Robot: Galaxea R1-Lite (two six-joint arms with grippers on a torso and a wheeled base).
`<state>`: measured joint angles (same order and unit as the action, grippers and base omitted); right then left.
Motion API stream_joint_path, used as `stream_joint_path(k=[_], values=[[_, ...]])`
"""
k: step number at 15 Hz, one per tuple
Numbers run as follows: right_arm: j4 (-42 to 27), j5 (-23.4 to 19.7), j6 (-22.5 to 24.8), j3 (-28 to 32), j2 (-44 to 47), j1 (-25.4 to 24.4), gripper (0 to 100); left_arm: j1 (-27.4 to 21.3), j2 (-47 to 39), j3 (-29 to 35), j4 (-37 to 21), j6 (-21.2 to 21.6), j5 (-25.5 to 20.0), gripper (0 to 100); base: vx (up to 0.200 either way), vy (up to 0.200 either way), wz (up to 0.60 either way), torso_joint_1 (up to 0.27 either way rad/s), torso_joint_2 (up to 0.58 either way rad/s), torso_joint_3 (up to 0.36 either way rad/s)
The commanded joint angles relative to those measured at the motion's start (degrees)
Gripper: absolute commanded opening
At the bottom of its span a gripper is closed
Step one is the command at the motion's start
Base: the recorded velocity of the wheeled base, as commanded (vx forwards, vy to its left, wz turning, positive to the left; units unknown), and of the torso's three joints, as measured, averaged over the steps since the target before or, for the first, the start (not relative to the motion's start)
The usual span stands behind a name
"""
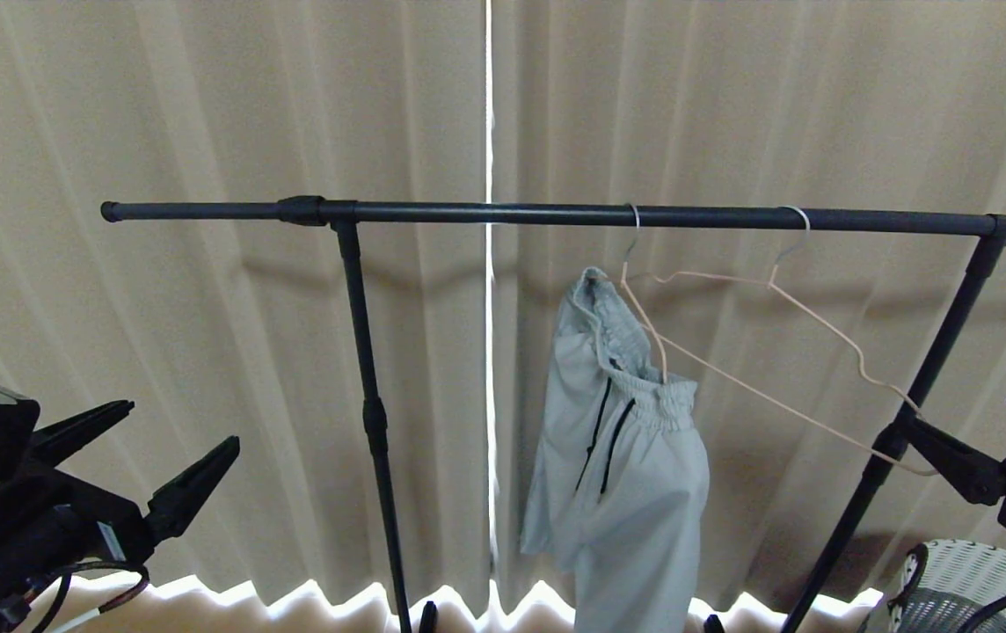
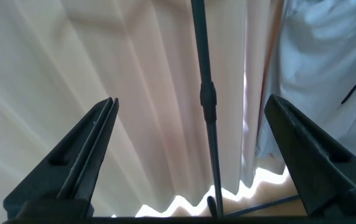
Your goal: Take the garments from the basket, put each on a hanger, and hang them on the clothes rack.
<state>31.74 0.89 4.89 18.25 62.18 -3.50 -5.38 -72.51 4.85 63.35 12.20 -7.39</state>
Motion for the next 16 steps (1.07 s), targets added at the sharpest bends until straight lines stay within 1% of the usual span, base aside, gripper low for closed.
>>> stream_joint_path(k=[1,3,7,8,9,10,11,12,16], values=[[0.2,0.0,-0.1,-0.9,2.6,0.1,100,0.0,-0.3,0.3,0.0,0.1,0.0,100,0.0,0.0,0.0,0.0,0.0,0.0],[0.1,0.1,0.3,-1.7,2.2,0.1,100,-0.1,-1.3,1.8,0.0,0.1,0.0,100,0.0,0.0,0.0,0.0,0.0,0.0],[0.1,0.2,1.2,-2.7,2.5,0.1,100,-0.4,-9.0,4.3,0.8,-0.4,0.0,100,0.0,0.0,0.0,0.0,0.0,0.0],[0.1,0.2,1.2,-3.4,2.3,0.0,100,-0.4,-10.5,4.2,2.3,-0.9,0.0,100,0.0,0.0,0.0,0.0,0.0,0.0],[0.0,0.2,1.2,-3.8,2.2,0.1,100,-0.4,-12.8,3.8,5.4,-1.2,0.0,100,0.0,0.0,0.0,0.0,0.0,0.0],[0.1,0.2,1.3,-4.4,2.2,0.1,100,-0.4,-14.7,2.7,9.7,-1.2,0.0,100,0.0,0.0,0.0,0.0,0.0,0.0],[0.0,0.3,1.4,-4.5,2.2,0.1,100,-0.4,-15.1,1.7,11.5,-1.0,0.0,100,0.0,0.0,0.0,0.0,0.0,0.0],[0.1,0.3,1.4,-4.8,2.3,0.1,100,-0.5,-15.1,0.9,12.0,-0.8,0.0,100,0.0,0.0,0.0,0.0,0.0,0.0],[0.1,0.5,2.3,-5.2,2.2,0.1,100,-0.7,-14.0,0.2,12.0,-0.7,0.0,100,0.0,0.0,0.0,-0.009,0.02,0.014]])
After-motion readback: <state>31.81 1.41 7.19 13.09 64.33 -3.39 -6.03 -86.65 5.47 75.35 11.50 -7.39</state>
